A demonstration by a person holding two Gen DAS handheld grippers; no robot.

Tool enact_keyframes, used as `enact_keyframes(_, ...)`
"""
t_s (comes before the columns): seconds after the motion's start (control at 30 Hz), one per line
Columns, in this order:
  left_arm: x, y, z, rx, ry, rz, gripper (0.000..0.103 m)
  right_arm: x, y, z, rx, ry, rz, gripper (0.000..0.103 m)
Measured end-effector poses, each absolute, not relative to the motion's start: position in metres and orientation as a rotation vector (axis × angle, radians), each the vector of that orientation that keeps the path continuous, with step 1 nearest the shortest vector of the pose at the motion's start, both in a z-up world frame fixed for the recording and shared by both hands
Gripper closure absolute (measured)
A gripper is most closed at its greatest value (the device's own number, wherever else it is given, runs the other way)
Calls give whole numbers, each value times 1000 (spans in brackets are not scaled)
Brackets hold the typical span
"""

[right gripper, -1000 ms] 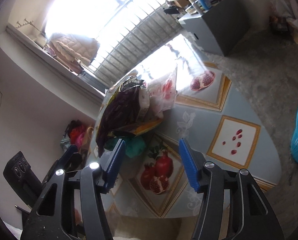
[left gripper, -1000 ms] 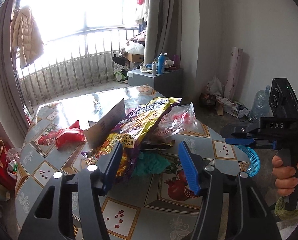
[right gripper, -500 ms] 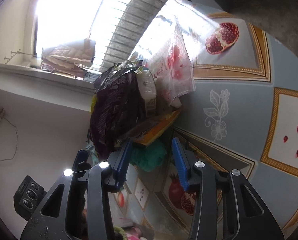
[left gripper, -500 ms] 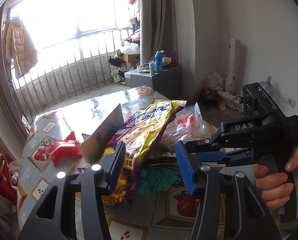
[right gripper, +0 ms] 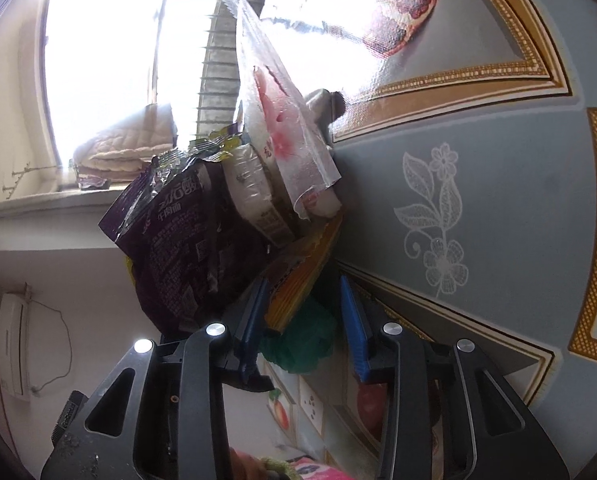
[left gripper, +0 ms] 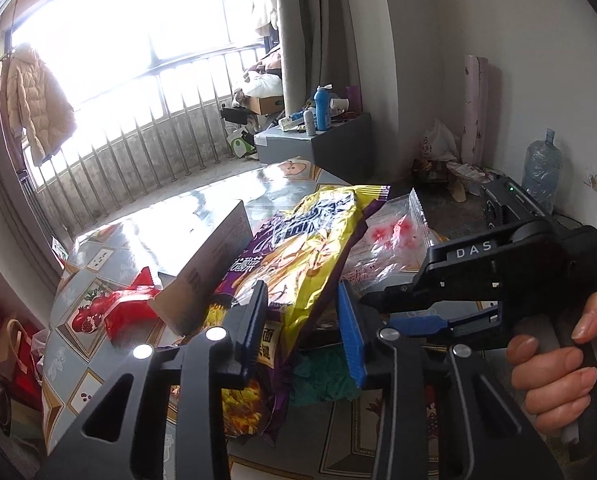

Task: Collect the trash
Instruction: 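Close the left tool on a small snack bag while the right grips the yellow noodle bag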

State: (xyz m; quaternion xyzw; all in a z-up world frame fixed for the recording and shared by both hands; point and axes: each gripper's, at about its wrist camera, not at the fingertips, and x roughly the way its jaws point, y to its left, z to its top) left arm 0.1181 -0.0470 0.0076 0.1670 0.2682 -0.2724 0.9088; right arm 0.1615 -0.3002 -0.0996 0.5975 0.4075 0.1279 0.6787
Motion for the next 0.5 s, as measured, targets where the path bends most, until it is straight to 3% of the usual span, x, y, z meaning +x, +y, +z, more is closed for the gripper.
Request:
enact_keyframes(0.23, 113, -49, 11, 370, 528, -557, 82, 162, -302, -112, 1429, 923, 312, 89)
enact_keyframes(0.5, 96, -46, 21, 448, 437, -520, 90, 145, -307, -117, 1503, 900, 360, 98)
